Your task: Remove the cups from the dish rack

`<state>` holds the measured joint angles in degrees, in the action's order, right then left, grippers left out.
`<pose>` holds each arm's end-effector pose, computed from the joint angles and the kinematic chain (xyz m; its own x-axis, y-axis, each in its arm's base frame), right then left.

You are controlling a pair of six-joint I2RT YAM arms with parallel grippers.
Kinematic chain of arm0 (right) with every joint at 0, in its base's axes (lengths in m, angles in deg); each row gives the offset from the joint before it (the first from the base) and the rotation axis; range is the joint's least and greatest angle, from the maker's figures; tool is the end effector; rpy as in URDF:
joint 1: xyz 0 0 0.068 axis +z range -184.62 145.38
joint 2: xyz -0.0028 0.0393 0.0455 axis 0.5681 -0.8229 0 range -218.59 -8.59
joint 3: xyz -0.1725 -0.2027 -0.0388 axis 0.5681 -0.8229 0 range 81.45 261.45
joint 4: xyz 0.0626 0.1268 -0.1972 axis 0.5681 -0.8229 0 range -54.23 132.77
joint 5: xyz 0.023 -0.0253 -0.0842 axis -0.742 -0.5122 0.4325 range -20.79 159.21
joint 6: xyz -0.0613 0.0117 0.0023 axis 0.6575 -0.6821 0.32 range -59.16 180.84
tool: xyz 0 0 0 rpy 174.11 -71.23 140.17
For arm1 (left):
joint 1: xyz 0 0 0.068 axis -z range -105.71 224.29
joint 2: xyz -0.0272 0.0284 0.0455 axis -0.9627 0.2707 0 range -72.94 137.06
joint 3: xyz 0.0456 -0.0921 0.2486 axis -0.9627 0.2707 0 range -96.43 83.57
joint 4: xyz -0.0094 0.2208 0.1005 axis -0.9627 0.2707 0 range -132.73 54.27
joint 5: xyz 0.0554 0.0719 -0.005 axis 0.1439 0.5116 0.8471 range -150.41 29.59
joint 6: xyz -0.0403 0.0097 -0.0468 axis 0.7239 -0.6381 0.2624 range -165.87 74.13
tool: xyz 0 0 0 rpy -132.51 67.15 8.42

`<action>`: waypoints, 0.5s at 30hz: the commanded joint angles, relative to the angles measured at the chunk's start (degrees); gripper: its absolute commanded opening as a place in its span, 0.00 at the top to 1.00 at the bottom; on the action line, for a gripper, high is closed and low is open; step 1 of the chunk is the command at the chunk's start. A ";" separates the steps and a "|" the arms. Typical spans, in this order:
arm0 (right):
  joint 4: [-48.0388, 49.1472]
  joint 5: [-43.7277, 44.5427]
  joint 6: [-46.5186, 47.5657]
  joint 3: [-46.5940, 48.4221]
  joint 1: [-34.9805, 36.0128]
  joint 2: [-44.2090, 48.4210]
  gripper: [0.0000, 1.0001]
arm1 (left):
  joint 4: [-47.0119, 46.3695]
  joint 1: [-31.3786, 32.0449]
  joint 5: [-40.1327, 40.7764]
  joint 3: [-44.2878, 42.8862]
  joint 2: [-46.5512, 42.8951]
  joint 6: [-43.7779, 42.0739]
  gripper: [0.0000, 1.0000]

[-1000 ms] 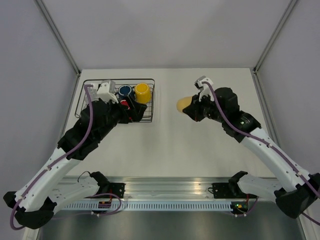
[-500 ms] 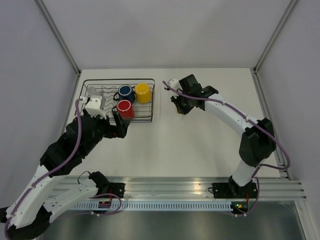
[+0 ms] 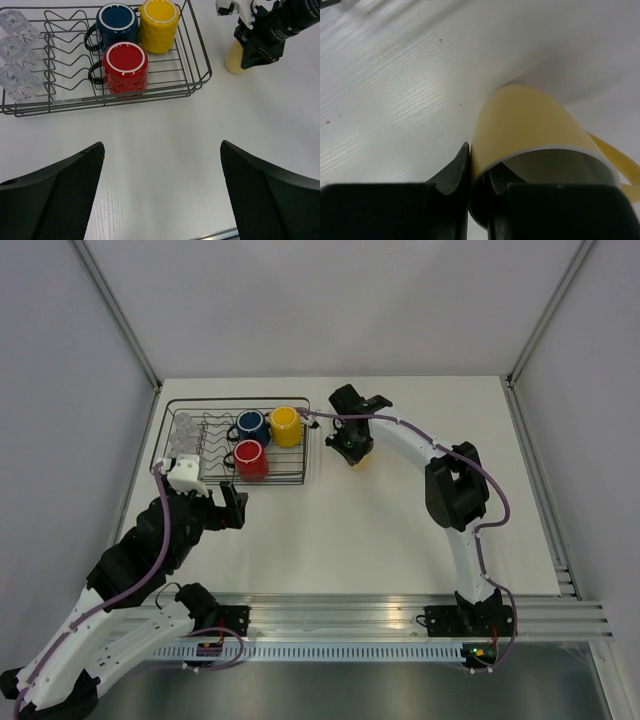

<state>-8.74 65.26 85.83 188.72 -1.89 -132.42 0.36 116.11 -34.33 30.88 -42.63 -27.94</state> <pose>0.3707 0.2422 0.2103 -0.4703 -0.8033 -0.3655 -0.8382 0.5362 -0.0999 0.0809 -0.0443 0.3446 -0.3408 -0.0661 -0.9378 0.1970 0.9704 -0.1400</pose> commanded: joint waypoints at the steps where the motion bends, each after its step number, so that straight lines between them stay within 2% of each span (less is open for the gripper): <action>1: -3.25 2.01 3.22 7.16 -0.12 -2.02 1.00 | -3.10 -0.08 1.69 0.57 -0.69 -2.29 0.00; 5: -4.65 1.13 3.92 9.45 -0.21 -3.70 1.00 | -3.10 -0.08 1.25 0.57 -0.33 -2.20 0.00; 8: -6.06 1.05 4.10 11.21 -0.39 -4.58 0.89 | -3.10 -0.08 0.98 0.74 -0.16 -2.29 0.00; 9: -6.06 1.22 4.01 11.56 -0.47 -4.66 0.80 | -3.10 -0.08 0.98 0.74 -0.07 -2.20 0.00; 15: -6.68 1.04 4.45 11.57 -0.56 -3.26 0.72 | -3.10 -0.08 0.90 0.57 0.54 -2.38 0.00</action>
<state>-14.31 65.59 88.85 198.05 -2.17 -137.34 -0.63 116.11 -33.91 31.47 -42.72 -28.00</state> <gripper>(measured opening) 0.268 0.994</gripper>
